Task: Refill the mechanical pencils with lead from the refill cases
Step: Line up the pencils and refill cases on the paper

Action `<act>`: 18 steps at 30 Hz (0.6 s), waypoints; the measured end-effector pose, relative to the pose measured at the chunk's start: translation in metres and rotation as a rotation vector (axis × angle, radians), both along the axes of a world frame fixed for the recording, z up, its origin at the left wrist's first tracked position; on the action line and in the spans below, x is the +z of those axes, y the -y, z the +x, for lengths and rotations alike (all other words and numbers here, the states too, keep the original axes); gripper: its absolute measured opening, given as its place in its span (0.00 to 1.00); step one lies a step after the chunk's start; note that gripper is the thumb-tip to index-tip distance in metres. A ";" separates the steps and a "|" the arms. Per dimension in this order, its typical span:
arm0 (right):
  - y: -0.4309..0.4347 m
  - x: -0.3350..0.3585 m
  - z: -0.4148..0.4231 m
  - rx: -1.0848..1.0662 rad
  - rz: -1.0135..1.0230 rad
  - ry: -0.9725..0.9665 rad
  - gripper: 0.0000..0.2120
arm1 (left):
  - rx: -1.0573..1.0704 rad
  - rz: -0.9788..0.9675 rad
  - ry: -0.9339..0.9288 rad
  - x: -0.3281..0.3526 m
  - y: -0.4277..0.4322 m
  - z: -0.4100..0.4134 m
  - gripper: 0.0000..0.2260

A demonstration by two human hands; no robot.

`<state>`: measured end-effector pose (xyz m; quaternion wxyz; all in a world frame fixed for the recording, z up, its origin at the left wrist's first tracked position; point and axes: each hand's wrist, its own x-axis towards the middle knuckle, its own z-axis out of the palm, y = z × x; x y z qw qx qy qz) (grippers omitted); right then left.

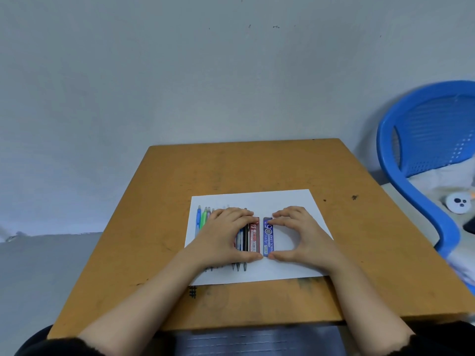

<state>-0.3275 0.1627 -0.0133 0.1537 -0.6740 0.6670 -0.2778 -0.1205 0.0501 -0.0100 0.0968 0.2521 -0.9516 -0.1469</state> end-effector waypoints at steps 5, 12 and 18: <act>0.004 -0.002 0.003 0.012 0.016 -0.067 0.39 | -0.002 -0.018 0.009 -0.001 -0.001 0.003 0.38; 0.014 -0.003 0.014 0.040 0.028 -0.118 0.41 | 0.034 -0.052 -0.009 -0.002 0.003 0.009 0.38; 0.020 -0.003 0.020 0.066 0.050 -0.186 0.41 | 0.059 -0.070 -0.011 -0.003 0.007 0.017 0.38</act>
